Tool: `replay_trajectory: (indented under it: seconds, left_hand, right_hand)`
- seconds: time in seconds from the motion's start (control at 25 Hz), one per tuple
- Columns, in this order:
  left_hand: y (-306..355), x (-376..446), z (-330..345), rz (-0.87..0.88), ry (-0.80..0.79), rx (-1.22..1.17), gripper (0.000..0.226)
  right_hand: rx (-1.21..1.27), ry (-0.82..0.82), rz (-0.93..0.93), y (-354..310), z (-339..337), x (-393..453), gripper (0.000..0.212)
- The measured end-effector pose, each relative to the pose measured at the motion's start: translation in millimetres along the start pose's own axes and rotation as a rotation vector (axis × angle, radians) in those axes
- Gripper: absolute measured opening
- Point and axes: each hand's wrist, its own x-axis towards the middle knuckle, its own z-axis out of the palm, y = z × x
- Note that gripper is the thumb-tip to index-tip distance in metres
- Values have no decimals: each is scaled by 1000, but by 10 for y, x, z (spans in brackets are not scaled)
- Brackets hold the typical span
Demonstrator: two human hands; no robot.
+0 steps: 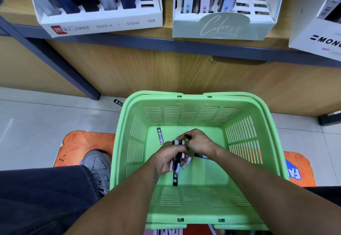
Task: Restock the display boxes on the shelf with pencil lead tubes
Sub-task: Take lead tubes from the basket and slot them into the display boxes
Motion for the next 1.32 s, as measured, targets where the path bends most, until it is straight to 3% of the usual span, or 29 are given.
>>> replay_trajectory:
  seconds: [0.08, 0.32, 0.44, 0.52, 0.6, 0.68, 0.76, 0.84, 1.0, 1.12, 1.32]
  left_hand:
    - [-7, 8, -16, -15, 5, -24, 8]
    - [45, -6, -5, 25, 35, -94, 16]
    - [80, 30, -42, 11, 91, -182, 25]
    - [120, 61, -65, 37, 175, -286, 24]
    - [192, 51, -68, 78, 247, -386, 23]
    - [253, 40, -48, 114, 269, -458, 24]
    - [287, 9, 1, 106, 257, -508, 23]
    - [296, -12, 27, 80, 241, -573, 21]
    - [318, 17, -36, 39, 281, -622, 15]
    - [351, 11, -57, -11, 240, -578, 10]
    - [341, -90, -26, -44, 165, -519, 16]
  right_hand:
    - [-65, -13, 3, 26, 8, 19, 48]
    - [281, -11, -56, 59, -15, 8, 56]
    - [221, 37, -85, 70, -62, -38, 57]
    - [94, 66, -73, 97, -129, -106, 39]
    - [-61, -120, 44, 131, -187, -226, 27]
    - [-210, -268, 93, 161, -154, -306, 45]
    - [-187, -202, 13, 184, -68, -308, 52]
    - [-63, -125, -54, 153, -36, -324, 40]
    - [8, -196, -174, 88, -38, -388, 41]
    - [-3, -114, -204, 49, -6, -359, 37]
    - [-298, 37, -198, -97, -29, -310, 33]
